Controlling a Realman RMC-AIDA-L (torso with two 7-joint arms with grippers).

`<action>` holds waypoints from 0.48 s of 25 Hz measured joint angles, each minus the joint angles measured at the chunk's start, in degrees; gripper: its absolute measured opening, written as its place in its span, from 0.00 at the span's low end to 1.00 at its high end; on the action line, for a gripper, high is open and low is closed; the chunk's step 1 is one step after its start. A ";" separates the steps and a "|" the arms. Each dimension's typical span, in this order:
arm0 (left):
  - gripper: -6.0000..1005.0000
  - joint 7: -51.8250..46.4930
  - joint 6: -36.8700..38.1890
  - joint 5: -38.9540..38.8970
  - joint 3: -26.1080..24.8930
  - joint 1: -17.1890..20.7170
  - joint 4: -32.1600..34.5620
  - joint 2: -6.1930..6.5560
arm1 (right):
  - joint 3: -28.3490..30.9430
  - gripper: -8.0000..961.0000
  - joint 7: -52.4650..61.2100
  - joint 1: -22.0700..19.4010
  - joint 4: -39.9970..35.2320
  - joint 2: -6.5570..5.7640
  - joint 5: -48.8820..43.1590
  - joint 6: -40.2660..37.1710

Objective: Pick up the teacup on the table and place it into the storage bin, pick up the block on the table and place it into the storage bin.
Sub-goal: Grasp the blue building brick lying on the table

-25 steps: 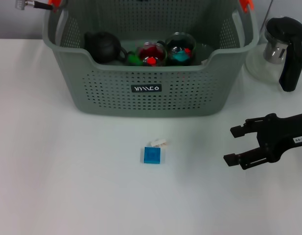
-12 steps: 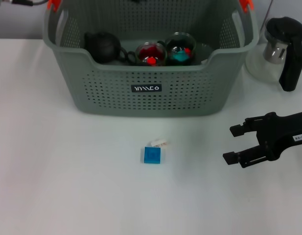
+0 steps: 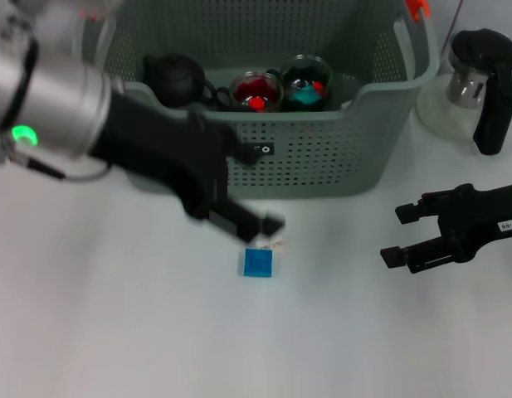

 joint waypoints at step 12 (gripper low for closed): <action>0.95 4.51 -7.38 12.68 18.39 1.34 -8.45 -1.09 | -0.47 0.95 0.76 0.94 1.11 0.43 -0.07 1.37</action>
